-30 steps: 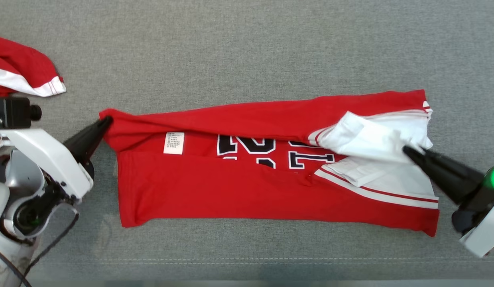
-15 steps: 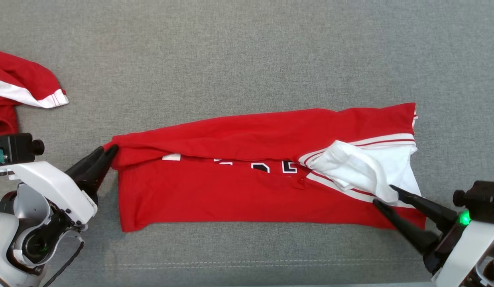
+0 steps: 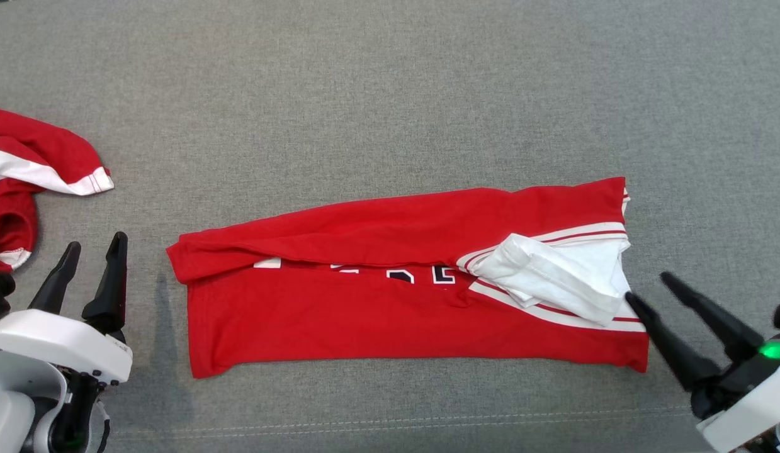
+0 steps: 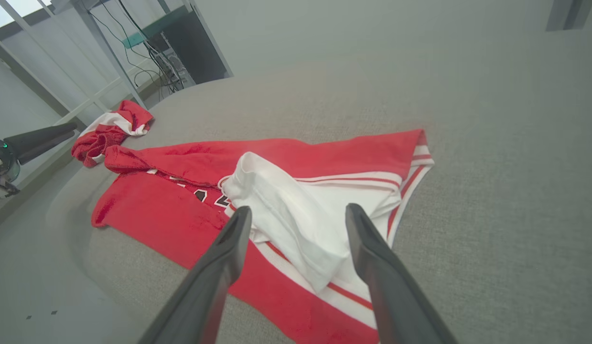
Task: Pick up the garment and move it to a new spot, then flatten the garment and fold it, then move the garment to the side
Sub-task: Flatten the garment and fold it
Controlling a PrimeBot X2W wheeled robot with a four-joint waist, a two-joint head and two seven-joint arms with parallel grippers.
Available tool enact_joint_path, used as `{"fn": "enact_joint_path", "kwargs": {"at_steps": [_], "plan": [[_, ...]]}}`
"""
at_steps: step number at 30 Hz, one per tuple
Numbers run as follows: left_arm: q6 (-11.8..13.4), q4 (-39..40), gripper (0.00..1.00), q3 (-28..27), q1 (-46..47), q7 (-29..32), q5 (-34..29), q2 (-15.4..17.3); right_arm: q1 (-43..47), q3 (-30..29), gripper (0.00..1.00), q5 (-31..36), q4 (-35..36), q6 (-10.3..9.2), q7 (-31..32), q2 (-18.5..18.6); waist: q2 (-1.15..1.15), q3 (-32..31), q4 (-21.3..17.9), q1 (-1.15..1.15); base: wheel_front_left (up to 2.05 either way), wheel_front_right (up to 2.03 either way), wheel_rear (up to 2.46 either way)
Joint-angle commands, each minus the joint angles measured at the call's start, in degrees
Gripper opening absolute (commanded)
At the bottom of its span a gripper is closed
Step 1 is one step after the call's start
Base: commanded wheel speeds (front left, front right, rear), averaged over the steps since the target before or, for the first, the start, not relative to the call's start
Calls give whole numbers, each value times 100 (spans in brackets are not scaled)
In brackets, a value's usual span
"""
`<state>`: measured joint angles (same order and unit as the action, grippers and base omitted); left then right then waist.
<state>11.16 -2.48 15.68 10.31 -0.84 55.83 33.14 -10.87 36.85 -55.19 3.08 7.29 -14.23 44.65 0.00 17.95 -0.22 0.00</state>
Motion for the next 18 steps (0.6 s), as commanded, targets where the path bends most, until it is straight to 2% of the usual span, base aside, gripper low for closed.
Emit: {"fn": "enact_joint_path", "kwargs": {"at_steps": [1,4,8,14,18], "plan": [[223,278,100,-259,10,-240,-269,204,296,-462,100,165,-44,20,-76,39,0,-80,-1,0,0,0,0],[586,606,100,-200,-117,-631,-690,103,510,-1178,100,516,-383,20,-76,-355,0,-193,30,0,0,0,0],[932,975,100,19,-204,-944,-1180,-49,511,-1684,100,1043,-741,20,-70,-868,0,-344,82,0,0,0,0],[1223,1191,100,350,-328,-1102,-1657,-210,285,-2283,100,1902,-1302,20,81,-1546,0,-575,163,0,0,0,0],[1319,1208,100,448,-466,-1204,-1835,-294,264,-2543,100,2296,-1558,20,123,-1863,0,-751,246,0,0,0,0]]}}
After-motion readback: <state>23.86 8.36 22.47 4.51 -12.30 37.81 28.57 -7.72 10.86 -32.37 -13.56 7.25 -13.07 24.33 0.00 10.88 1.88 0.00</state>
